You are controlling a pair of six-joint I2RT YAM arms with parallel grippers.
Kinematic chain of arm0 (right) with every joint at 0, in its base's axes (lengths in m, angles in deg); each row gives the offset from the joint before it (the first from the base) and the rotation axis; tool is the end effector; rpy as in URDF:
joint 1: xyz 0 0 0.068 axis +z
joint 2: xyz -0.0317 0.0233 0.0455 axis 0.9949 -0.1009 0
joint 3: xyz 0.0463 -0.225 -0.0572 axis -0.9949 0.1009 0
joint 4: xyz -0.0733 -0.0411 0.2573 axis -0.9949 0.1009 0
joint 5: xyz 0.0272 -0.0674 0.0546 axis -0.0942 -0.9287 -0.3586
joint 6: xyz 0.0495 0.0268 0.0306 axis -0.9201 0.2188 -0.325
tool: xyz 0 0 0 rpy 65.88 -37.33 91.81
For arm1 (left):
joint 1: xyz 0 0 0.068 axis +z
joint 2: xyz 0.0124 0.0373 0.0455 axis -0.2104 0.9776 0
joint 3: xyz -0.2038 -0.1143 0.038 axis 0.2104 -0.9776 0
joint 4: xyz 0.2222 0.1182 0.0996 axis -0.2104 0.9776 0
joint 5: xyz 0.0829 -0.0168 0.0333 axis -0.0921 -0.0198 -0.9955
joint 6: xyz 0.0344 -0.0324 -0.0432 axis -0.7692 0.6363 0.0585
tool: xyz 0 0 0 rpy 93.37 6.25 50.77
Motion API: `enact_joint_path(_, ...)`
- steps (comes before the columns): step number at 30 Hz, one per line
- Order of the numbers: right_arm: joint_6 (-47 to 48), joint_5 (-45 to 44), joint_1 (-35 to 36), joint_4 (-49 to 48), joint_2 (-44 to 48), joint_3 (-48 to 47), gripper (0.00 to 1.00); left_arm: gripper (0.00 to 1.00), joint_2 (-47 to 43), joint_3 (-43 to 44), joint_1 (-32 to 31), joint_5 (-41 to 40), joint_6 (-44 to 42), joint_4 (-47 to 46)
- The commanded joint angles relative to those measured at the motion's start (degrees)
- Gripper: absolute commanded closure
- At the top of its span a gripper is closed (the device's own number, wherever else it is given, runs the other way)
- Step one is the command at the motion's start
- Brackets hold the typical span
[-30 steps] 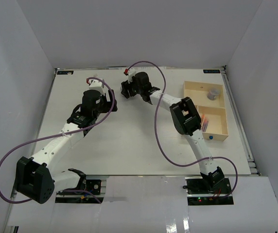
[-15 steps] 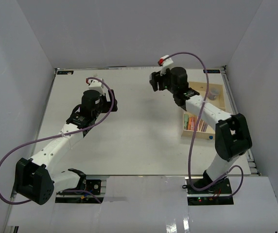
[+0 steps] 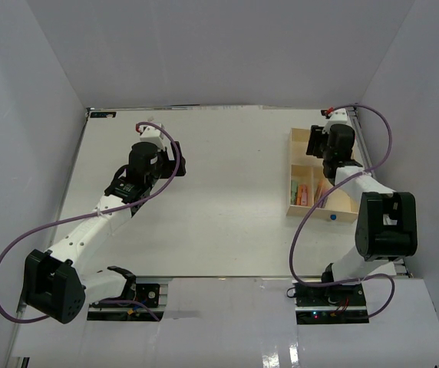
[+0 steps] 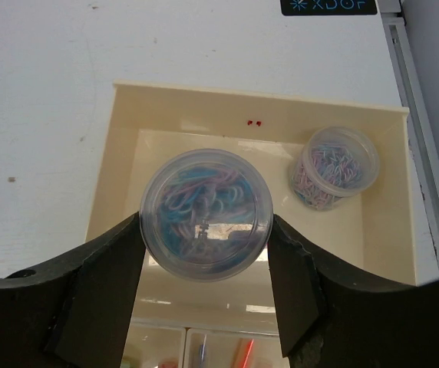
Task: Sort the stationery into containers
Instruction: Place the stationery in the storage box.
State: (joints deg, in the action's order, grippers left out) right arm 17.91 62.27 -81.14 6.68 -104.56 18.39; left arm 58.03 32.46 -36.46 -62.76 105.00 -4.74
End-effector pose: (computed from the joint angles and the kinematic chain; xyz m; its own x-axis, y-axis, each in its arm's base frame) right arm 0.3785 0.0139 0.2012 -0.3191 -0.0226 -0.9475 0.0663 0.9967 -0.0461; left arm 0.2822 -0.1171 0.2541 -0.4572 -0.1085 -0.8827 0.1173 0.9765 -0.1808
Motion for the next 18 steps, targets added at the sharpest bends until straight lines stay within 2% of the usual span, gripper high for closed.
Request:
enact_joint_path(1,-1.98,-0.47,-1.57,-6.07,-1.91,-1.18,0.61,0.02,-1.35,-0.18,0.32,0.42,0.21,-1.26)
enact_joint_path(5,-2.87,1.20,-4.11,-8.36,-7.09,-3.27,0.61,0.02,-1.08,-0.18,0.32,0.50,0.21,-1.17)
enact_joint_path(14,-2.25,0.59,-4.83,-10.47,-16.68,-9.61,0.57,0.02,0.06,-0.18,0.32,0.50,0.04,-1.17)
enact_joint_path(18,-2.08,-0.20,-5.00,-10.47,-17.82,-11.55,0.39,0.02,0.50,-0.09,0.32,0.41,0.12,-1.25)
